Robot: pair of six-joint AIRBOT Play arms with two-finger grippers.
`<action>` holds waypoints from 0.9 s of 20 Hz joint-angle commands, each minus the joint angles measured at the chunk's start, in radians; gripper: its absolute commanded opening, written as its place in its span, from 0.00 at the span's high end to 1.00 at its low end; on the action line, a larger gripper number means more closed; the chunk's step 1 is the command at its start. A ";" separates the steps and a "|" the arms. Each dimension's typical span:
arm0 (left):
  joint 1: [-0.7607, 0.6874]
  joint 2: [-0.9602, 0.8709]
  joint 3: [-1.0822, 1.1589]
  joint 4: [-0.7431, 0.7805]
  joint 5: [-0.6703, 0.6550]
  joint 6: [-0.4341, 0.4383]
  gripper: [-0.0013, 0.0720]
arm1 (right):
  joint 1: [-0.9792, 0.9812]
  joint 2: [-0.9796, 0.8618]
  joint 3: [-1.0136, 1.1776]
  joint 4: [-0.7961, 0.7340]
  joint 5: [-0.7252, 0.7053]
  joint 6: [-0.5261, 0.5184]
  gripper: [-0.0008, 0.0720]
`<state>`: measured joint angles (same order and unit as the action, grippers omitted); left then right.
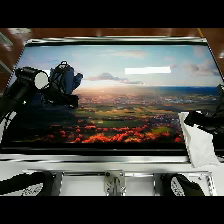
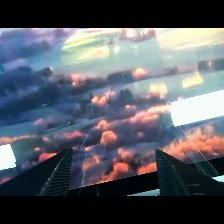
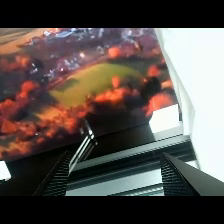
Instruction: Fold the shirts.
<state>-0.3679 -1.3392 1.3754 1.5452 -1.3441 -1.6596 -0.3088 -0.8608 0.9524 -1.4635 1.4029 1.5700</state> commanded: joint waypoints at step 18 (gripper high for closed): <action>0.110 -0.136 0.104 0.101 0.228 -0.015 0.00 | 0.001 -0.001 0.001 0.242 -0.084 -0.018 0.05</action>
<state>-0.3218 -1.4048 1.4136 1.6054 -1.1942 -1.6955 -0.3080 -0.8608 0.9524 -1.3174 1.3251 1.5681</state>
